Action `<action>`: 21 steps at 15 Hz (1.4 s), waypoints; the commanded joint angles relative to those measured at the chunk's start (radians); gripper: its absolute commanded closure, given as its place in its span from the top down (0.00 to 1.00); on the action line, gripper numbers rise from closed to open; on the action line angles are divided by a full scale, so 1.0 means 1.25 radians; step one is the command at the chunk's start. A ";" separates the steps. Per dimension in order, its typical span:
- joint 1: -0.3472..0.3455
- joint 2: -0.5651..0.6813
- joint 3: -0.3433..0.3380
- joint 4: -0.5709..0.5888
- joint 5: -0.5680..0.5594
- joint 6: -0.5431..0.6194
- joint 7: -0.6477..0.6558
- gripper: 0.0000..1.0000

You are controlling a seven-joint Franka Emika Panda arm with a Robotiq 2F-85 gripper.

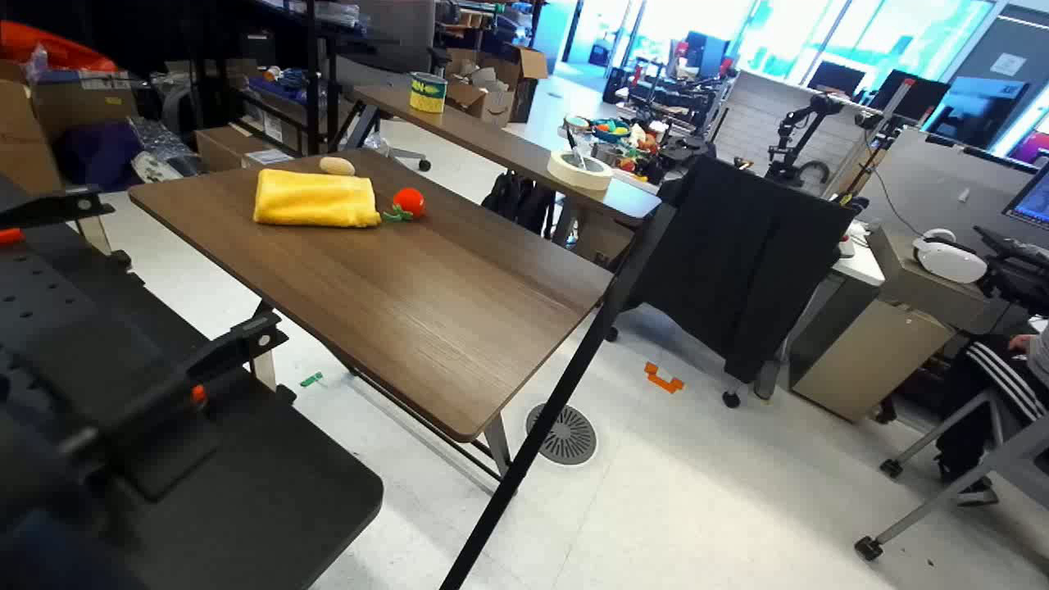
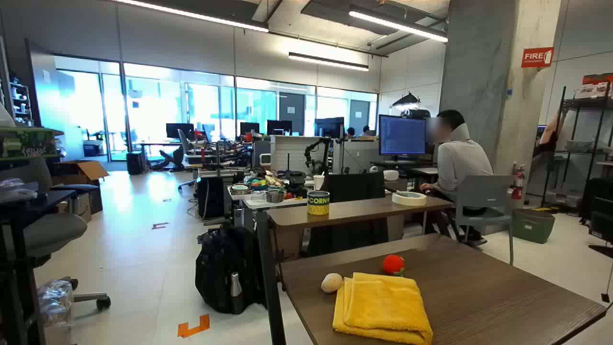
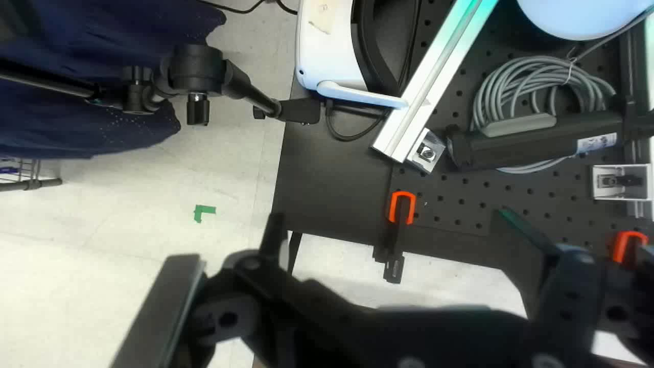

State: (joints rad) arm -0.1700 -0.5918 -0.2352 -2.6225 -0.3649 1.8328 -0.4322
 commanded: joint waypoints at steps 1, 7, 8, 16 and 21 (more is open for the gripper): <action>0.006 -0.001 -0.004 0.002 -0.002 -0.004 0.002 1.00; 0.006 -0.001 -0.004 0.002 -0.002 -0.004 0.002 1.00; 0.006 -0.001 -0.004 0.002 -0.002 -0.004 0.002 1.00; 0.071 0.153 -0.053 -0.003 0.104 0.322 0.129 1.00; 0.055 0.253 -0.007 -0.018 0.225 0.484 0.129 1.00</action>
State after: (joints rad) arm -0.0755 -0.2708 -0.2698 -2.6451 -0.0925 2.4431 -0.2630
